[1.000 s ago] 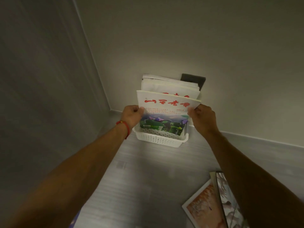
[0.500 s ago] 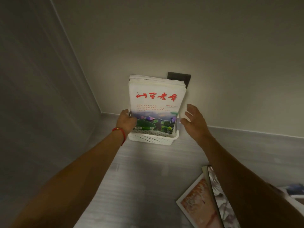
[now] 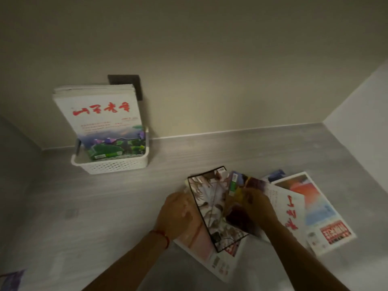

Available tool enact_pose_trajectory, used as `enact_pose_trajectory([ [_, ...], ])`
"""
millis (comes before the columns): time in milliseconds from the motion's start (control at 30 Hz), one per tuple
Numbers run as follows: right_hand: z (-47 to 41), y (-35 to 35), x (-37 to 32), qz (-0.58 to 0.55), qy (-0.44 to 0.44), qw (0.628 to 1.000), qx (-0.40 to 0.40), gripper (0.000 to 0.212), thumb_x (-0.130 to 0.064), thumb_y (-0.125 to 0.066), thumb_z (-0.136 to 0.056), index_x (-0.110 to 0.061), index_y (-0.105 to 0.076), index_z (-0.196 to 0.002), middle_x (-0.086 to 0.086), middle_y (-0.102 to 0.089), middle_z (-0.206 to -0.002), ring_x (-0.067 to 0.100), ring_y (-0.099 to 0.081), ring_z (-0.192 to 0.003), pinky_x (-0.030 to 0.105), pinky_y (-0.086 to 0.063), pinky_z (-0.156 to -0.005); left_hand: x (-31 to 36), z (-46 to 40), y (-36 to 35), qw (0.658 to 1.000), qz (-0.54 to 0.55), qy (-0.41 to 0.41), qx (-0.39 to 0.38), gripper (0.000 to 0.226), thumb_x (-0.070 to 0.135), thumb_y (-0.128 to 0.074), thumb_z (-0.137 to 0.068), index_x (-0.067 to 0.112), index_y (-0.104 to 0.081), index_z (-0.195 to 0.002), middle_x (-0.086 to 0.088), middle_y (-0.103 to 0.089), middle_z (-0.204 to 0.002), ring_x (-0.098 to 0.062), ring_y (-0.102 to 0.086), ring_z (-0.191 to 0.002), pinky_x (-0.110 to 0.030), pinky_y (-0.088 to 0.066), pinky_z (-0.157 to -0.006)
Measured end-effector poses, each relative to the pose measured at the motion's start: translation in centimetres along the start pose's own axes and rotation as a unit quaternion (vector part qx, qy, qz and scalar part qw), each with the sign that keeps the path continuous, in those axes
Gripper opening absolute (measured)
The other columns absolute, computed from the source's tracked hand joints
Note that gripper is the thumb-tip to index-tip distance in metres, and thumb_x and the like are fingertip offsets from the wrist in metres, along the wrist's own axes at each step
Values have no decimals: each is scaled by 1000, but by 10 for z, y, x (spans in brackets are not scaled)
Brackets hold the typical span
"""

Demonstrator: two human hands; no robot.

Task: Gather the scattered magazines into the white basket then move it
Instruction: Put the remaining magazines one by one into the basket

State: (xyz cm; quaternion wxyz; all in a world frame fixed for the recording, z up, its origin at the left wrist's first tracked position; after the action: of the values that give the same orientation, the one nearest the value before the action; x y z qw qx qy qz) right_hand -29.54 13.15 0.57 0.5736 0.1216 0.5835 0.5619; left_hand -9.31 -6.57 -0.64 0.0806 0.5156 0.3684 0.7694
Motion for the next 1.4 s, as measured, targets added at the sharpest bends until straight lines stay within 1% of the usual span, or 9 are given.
enact_pose_trajectory([
  [200,39,27,114,90,-88,990,57,45,-31,-64,-91,-18,-51,-132,7,-50,-140,23,-47,-128,37,-37,-109,38,-5,-83,990,-119,-50,-61,54,34,-57,-92,27,-46,-145,-1,-29,-161,-20,-19,-151,-34,-20,-124],
  [300,49,36,143,18,-183,980,81,52,-32,-64,-90,-16,-44,-135,12,-49,-136,31,-51,-121,53,-45,-103,50,-7,-107,982,-149,-56,-98,60,30,-55,-92,27,-38,-150,0,-23,-163,-22,-16,-152,-36,-20,-124],
  [600,38,56,171,-184,-272,938,112,37,-28,-63,-93,-9,-50,-122,17,-61,-115,34,-64,-100,54,-54,-90,54,-3,-128,957,-245,-33,-148,75,30,-47,-97,22,-5,-158,-3,-4,-167,-24,-8,-154,-36,-16,-126],
  [733,44,60,181,-263,-219,929,139,8,-23,-60,-96,-19,-58,-89,12,-71,-96,21,-66,-77,44,-58,-69,49,0,-130,927,-325,-39,-181,73,31,-44,-100,21,0,-158,-3,11,-167,-26,3,-155,-39,-13,-127],
  [833,49,63,180,-289,-145,934,149,3,-26,-55,-99,-25,-53,-97,7,-69,-98,13,-65,-77,27,-48,-58,46,4,-129,920,-343,-46,-185,76,25,-47,-99,24,1,-158,-3,15,-166,-27,1,-155,-38,-16,-126],
  [1033,48,108,151,-305,4,944,123,19,-31,-55,-99,-27,-53,-117,0,-73,-95,20,-74,-78,41,-63,-64,100,-6,-80,974,-211,-57,-65,39,22,-52,-95,21,-54,-135,-6,-51,-139,-25,-49,-129,-34,-45,-107],
  [1167,32,160,92,-266,113,955,64,14,-31,-59,-97,-27,-59,-110,-3,-76,-90,16,-75,-71,36,-62,-59,169,-14,-27,954,-170,-197,146,55,26,-62,-92,13,-48,-143,-14,-45,-147,-31,-43,-135,-43,-40,-113],
  [1267,23,180,25,-218,220,951,-1,11,-23,-62,-96,-22,-64,-106,-12,-76,-87,10,-74,-67,20,-56,-53,194,-20,4,962,-151,-193,118,66,47,-55,-94,25,-32,-151,-9,-42,-152,-25,-36,-139,-41,-31,-118],
  [1400,12,178,-48,-119,310,943,1,10,-31,-66,-92,-30,-67,-102,-18,-74,-80,-3,-71,-67,10,-51,-56,177,-12,42,988,30,-129,75,29,30,-54,-100,22,-56,-127,-3,-72,-113,-18,-67,-103,-43,-55,-91],
])
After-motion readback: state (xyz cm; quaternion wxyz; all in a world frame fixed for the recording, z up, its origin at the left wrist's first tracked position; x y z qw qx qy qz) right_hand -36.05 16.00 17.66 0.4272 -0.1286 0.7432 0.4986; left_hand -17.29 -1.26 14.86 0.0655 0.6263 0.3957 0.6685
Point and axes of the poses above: each hand's wrist, its own z-axis away from the middle knuckle, its own y-axis out of the back of the hand, x = y × z, the point moved 4 cm from there along -z, towards the middle knuckle
